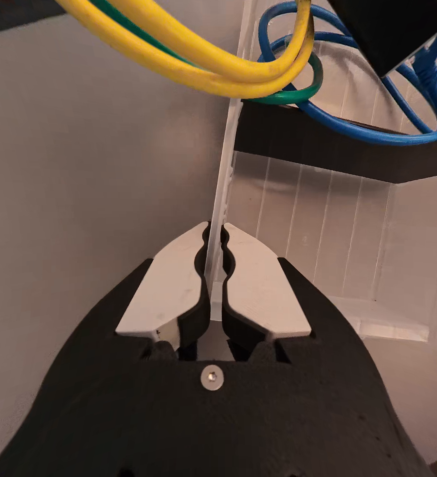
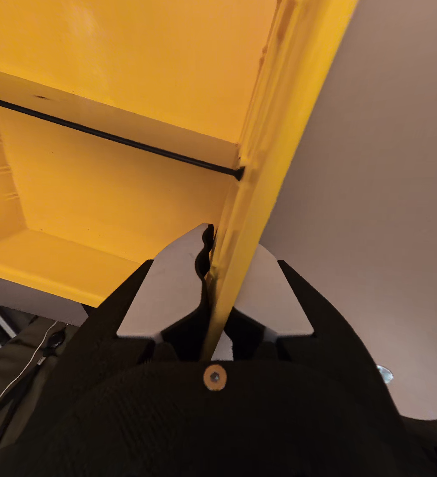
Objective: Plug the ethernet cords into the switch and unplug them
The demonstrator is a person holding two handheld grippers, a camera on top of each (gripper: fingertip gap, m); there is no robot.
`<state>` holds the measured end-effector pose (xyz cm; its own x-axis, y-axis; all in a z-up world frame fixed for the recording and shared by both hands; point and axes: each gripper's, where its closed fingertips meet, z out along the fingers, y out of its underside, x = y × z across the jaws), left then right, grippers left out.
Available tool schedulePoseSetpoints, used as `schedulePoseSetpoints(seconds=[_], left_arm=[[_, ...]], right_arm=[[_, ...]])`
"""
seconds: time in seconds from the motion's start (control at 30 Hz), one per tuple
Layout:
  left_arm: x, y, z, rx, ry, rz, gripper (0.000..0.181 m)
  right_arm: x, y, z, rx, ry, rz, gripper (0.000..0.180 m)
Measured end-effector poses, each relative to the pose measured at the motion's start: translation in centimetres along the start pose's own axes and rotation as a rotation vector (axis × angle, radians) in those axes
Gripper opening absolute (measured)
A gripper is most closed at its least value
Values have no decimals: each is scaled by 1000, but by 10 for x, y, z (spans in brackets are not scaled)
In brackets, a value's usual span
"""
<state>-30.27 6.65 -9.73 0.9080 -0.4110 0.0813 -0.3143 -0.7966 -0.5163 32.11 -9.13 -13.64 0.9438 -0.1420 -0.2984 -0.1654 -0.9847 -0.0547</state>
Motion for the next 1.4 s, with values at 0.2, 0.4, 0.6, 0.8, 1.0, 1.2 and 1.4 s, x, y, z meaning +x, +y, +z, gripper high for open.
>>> schedulePoseSetpoints(seconds=[0.2,0.4,0.6,0.8,1.0,1.2,1.4], left_arm=[[-82,43,-34,66,-109,-226,3],[-90,50,-40,119,-154,-251,4],[-92,56,-44,191,-103,-342,5],[-99,66,-51,219,-160,-374,5],[-93,66,-51,233,-184,-413,5],[-89,61,-47,254,-186,-417,5],[-91,64,-49,260,-175,-426,5]], right_arm=[[-29,-30,14,-68,162,-93,5],[-53,-48,25,-63,142,-177,5],[-56,-54,26,-61,133,-192,5],[-56,-57,26,-65,141,-184,5],[-54,-57,25,-68,144,-188,5],[-54,-57,25,-63,139,-219,5],[-53,-57,25,-71,141,-240,5]])
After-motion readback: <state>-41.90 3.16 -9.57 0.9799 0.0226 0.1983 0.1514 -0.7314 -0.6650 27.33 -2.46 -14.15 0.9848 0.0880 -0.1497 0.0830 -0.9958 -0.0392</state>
